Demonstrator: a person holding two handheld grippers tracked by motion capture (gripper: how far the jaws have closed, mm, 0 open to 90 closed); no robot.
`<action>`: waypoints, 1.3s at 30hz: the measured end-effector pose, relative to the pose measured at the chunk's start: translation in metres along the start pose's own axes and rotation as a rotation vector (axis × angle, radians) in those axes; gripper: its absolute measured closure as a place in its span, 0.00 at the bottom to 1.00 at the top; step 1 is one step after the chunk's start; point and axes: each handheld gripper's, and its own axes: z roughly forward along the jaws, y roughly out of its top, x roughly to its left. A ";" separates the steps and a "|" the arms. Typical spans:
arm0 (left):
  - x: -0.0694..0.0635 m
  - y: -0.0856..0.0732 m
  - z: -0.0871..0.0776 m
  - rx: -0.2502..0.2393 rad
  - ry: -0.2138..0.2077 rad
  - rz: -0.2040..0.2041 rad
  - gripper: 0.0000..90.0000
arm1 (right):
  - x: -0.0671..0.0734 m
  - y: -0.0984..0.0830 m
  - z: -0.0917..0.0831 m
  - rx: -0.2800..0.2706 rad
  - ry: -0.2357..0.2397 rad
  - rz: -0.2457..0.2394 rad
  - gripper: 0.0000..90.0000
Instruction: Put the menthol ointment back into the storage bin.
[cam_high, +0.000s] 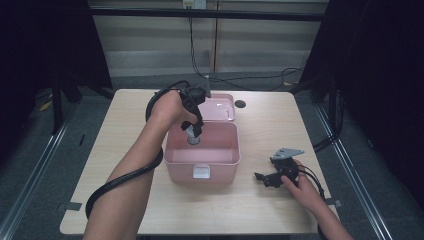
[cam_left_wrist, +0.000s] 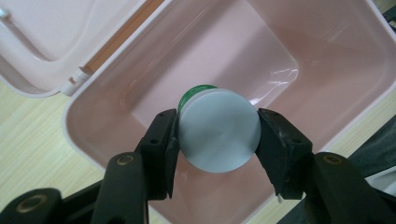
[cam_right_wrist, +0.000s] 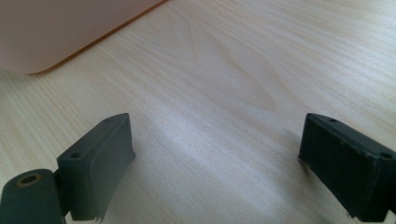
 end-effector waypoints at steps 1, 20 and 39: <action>0.001 0.000 0.001 0.002 -0.002 -0.004 0.55 | 0.000 0.000 0.000 0.000 0.000 -0.001 0.10; 0.008 0.008 0.022 0.007 0.006 -0.181 0.55 | 0.000 0.000 0.000 0.000 0.000 0.000 0.10; 0.011 0.013 0.037 0.000 0.024 -0.294 0.56 | 0.000 0.000 0.000 0.001 0.004 -0.002 0.10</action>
